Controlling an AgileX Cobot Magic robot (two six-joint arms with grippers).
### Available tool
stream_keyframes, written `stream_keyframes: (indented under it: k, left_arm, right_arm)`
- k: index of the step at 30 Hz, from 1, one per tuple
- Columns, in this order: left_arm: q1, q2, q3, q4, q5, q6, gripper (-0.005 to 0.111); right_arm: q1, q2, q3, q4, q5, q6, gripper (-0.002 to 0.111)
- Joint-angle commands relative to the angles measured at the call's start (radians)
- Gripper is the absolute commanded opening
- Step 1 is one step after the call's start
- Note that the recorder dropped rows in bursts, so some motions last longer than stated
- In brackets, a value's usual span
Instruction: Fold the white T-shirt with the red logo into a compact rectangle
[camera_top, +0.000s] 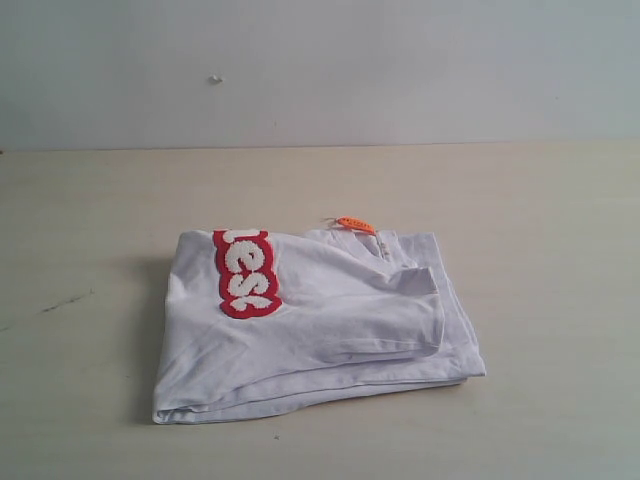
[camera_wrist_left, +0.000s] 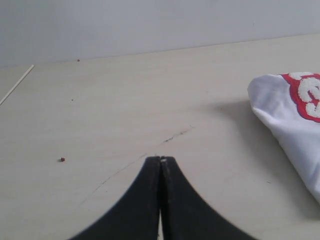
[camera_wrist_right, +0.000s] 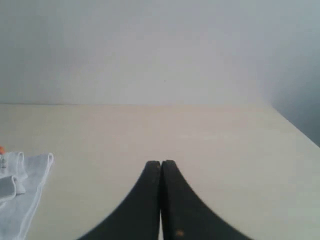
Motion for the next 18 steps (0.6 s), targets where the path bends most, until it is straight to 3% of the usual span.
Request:
stream_keyframes:
  k: [1,18]
  left_arm:
    - [0.002,-0.007,0.004,-0.008,-0.007,-0.009,0.0]
    - [0.002,-0.007,0.004,-0.008,-0.007,-0.009,0.0]
  right_arm:
    - [-0.012,-0.007,0.007,-0.008,0.062,0.005,0.0]
    - [-0.012,-0.007,0.094,-0.042,0.037,0.006,0.0]
